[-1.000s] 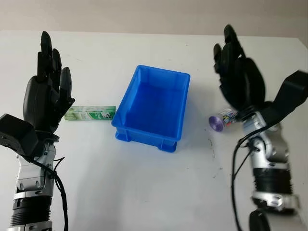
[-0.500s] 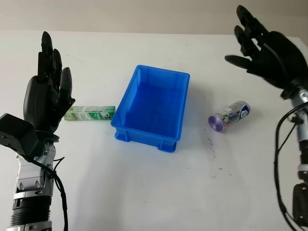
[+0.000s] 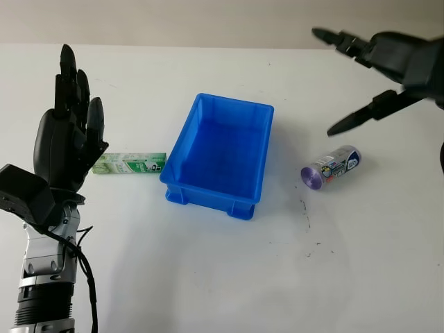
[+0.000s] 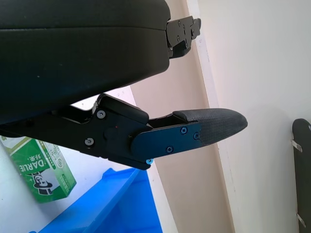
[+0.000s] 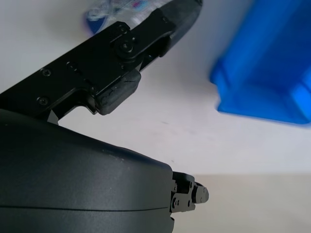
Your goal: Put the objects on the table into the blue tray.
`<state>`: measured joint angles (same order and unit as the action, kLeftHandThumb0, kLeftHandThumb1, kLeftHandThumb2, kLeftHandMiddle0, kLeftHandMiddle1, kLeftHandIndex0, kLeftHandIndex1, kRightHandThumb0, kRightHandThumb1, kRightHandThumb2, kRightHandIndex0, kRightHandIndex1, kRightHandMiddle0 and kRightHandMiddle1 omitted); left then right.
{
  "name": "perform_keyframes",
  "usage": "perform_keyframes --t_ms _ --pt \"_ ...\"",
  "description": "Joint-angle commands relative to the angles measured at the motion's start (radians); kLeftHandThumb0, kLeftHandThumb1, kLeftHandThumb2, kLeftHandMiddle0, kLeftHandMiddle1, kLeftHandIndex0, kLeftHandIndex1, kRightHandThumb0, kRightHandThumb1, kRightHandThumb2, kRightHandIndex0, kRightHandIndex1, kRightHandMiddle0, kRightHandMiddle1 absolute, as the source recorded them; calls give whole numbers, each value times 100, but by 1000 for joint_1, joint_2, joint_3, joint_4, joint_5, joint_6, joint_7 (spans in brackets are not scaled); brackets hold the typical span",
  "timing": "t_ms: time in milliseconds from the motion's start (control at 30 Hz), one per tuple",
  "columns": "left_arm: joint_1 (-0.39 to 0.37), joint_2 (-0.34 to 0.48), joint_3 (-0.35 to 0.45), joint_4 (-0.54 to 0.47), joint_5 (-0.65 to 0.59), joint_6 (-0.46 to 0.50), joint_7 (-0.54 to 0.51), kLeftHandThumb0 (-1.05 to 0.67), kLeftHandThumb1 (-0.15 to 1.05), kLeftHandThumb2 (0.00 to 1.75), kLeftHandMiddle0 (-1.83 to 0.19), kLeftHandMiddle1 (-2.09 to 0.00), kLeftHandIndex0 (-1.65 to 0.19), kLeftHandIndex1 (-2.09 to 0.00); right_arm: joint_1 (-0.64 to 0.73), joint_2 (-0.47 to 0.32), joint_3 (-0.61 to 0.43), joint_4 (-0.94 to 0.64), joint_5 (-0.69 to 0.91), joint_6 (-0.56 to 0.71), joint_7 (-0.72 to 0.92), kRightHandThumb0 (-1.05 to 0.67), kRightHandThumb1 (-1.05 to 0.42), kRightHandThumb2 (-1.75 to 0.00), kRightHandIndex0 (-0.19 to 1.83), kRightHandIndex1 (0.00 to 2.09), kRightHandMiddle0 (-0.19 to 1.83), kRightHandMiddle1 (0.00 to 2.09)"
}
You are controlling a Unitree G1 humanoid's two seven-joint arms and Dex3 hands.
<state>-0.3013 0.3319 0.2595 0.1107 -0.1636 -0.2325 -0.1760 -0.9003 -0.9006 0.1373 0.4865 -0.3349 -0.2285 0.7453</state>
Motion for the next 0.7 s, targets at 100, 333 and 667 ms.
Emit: perform_keyframes --t_ms 100,333,667 --pt "1 7 11 -9 -4 -3 -2 -77 105 59 19 0 19 0 -21 -43 56 -6 -112 -55 -7 -77 -71 -6 -3 7 0 7" --pt "-1 8 10 -12 2 2 5 -77 105 59 19 0 19 0 -27 -37 88 65 -175 -138 -29 -77 -78 -7 -2 6 2 6" --pt "-2 15 12 -13 0 8 0 -76 105 59 19 0 19 0 2 -27 118 142 -203 -202 -67 -78 -81 -6 3 7 6 7"
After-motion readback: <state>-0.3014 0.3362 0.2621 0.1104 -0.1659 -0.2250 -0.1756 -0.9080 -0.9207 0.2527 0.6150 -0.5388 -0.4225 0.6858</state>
